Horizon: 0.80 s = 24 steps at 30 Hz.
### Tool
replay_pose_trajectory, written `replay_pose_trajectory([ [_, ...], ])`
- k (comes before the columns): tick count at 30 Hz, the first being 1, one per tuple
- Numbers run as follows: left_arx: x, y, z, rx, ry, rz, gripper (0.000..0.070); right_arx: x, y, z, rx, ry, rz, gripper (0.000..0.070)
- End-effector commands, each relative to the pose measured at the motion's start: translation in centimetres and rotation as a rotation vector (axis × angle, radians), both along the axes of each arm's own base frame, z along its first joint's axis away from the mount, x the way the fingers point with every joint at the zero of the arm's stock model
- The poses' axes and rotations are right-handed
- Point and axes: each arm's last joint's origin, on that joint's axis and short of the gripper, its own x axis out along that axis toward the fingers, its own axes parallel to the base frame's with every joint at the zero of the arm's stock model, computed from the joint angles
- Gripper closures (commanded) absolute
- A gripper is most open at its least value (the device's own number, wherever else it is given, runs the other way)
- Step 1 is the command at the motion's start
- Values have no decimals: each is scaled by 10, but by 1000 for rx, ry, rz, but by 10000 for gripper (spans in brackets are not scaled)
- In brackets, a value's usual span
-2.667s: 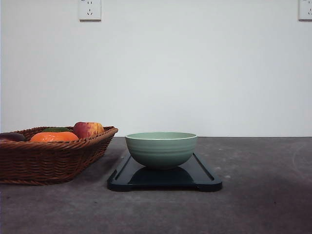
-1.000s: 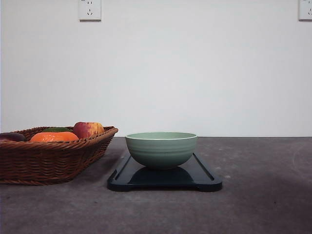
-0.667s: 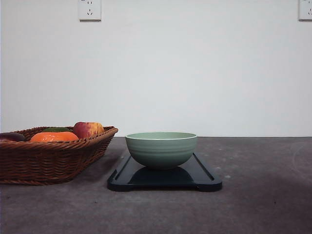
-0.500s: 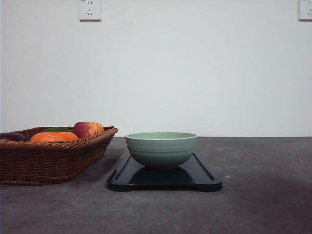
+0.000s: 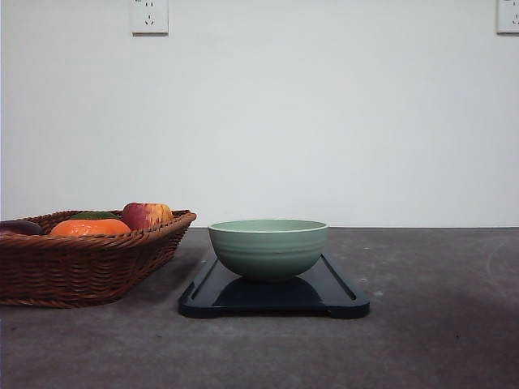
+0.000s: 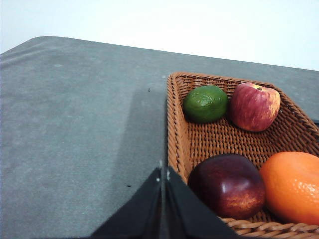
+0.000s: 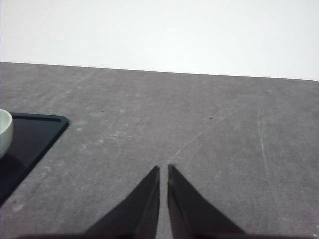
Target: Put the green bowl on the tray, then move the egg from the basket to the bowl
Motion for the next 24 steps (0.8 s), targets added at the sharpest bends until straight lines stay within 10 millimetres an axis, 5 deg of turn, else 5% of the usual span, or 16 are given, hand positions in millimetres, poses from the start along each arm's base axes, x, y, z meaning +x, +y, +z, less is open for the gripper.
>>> replay_pose_trajectory([
  [1, 1, 0, -6, 0, 13, 3, 700, 0, 0, -1, 14, -5, -2, 678],
  [24, 1, 0, -6, 0, 13, 3, 700, 0, 0, -1, 14, -5, -2, 678],
])
